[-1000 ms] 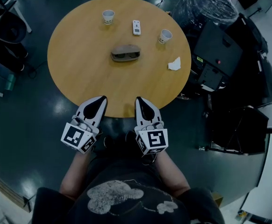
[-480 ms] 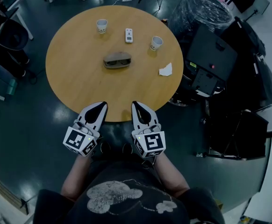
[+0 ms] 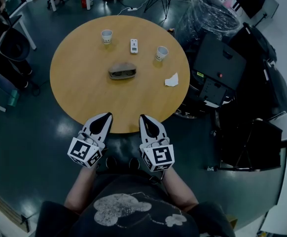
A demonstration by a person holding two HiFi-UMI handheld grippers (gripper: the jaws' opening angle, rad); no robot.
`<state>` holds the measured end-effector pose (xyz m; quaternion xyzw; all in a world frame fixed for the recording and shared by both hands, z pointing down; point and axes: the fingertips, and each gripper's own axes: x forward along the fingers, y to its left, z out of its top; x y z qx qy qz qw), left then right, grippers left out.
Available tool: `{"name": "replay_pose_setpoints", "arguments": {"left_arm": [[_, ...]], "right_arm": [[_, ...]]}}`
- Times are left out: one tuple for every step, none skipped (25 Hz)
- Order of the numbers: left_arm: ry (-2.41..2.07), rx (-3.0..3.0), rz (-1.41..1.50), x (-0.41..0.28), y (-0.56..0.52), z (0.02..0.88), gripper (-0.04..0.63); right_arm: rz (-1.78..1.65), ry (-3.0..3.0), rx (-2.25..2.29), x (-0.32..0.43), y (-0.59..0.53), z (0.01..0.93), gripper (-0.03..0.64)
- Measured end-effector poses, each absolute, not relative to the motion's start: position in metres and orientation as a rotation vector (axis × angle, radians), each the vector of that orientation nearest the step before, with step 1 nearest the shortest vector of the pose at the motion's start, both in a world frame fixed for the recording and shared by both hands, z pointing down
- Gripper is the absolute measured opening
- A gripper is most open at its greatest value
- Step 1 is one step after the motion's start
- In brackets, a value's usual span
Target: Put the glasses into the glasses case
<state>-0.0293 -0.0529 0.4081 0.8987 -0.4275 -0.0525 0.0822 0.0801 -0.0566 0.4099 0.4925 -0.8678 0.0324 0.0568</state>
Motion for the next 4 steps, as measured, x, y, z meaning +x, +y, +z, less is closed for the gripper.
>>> {"name": "replay_pose_setpoints", "arguments": {"left_arm": [[-1.279, 2.683, -0.158, -0.0300, -0.0527, 0.4078, 0.006], [-1.281, 2.680, -0.158, -0.0307, -0.0525, 0.4074, 0.006], [-1.283, 2.676, -0.159, -0.0315, -0.0522, 0.4072, 0.006], [-1.285, 2.672, -0.159, -0.0322, -0.0518, 0.4069, 0.006]], "right_arm": [[0.102, -2.627, 1.498, 0.0810, -0.0557, 0.4101, -0.014], [0.103, -2.623, 1.500, 0.0815, -0.0549, 0.4098, -0.014], [0.101, -2.619, 1.500, 0.0819, -0.0541, 0.4094, -0.014], [0.099, -2.615, 1.500, 0.0821, -0.0533, 0.4089, -0.014]]}}
